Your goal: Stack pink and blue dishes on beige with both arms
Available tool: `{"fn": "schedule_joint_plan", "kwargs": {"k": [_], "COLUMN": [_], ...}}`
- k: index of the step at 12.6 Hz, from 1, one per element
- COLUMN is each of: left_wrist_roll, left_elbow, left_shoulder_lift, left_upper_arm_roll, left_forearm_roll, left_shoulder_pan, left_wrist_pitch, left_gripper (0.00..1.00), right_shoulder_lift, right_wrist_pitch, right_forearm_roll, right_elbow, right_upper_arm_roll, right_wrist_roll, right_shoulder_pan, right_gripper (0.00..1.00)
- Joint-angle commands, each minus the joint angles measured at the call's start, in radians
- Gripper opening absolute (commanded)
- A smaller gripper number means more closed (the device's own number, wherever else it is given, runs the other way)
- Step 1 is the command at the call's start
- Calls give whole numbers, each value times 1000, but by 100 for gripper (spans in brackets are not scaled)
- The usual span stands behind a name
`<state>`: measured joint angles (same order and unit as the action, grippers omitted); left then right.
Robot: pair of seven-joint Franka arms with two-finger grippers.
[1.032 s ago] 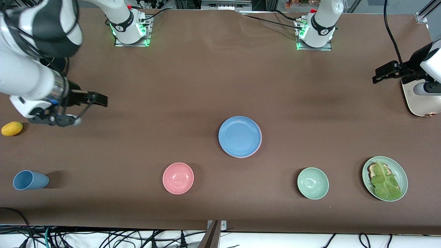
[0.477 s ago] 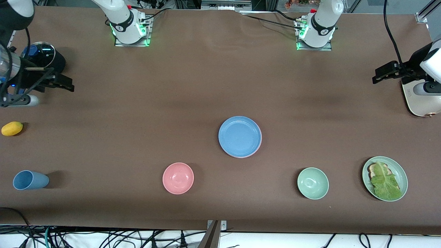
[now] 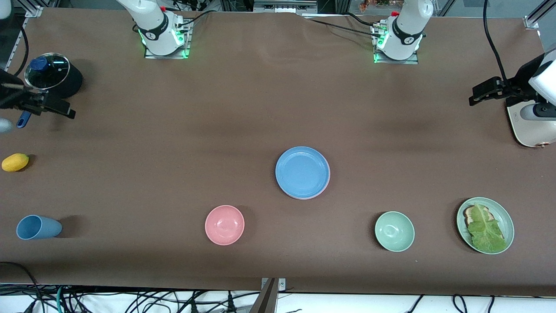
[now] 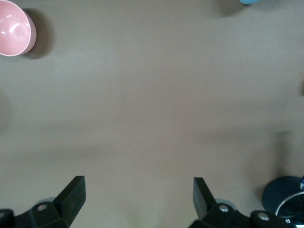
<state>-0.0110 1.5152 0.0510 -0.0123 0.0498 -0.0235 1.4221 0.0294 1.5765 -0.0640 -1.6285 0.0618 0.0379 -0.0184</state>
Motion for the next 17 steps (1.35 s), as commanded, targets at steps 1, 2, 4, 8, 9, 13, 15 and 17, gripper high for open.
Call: {"fn": "schedule_joint_plan", "kwargs": {"k": [1, 2, 4, 8, 9, 13, 15, 17], "left_wrist_roll": [3, 3, 3, 3, 5, 5, 5, 5], "left_elbow": [0, 0, -1, -1, -6, -20, -20, -21], "left_shoulder_lift": [-2, -2, -2, 6, 7, 9, 9, 9], "left_upper_arm_roll": [-1, -1, -3, -1, -1, -5, -5, -5], "left_forearm_roll": [-15, -16, -16, -15, -16, -15, -16, -16], "left_shoulder_pan": [2, 4, 11, 5, 10, 13, 14, 14], "left_wrist_pitch": [9, 18, 18, 20, 20, 18, 20, 20], "left_gripper": [100, 100, 100, 100, 100, 100, 100, 100], "right_shoulder_lift": [-75, -72, -68, -78, -82, -72, -72, -72], "right_wrist_pitch": [16, 23, 23, -10, -10, -15, -16, -16], "right_forearm_roll": [-11, 6, 39, 30, 32, 38, 36, 38], "right_elbow": [-85, -74, -64, -73, -73, -64, -64, -64], "right_upper_arm_roll": [1, 1, 0, 0, -2, -2, -2, -2], "right_wrist_roll": [13, 10, 11, 20, 20, 8, 5, 5], "right_shoulder_pan": [-6, 3, 11, 5, 5, 6, 5, 5], "right_gripper": [100, 100, 100, 100, 100, 100, 100, 100]}}
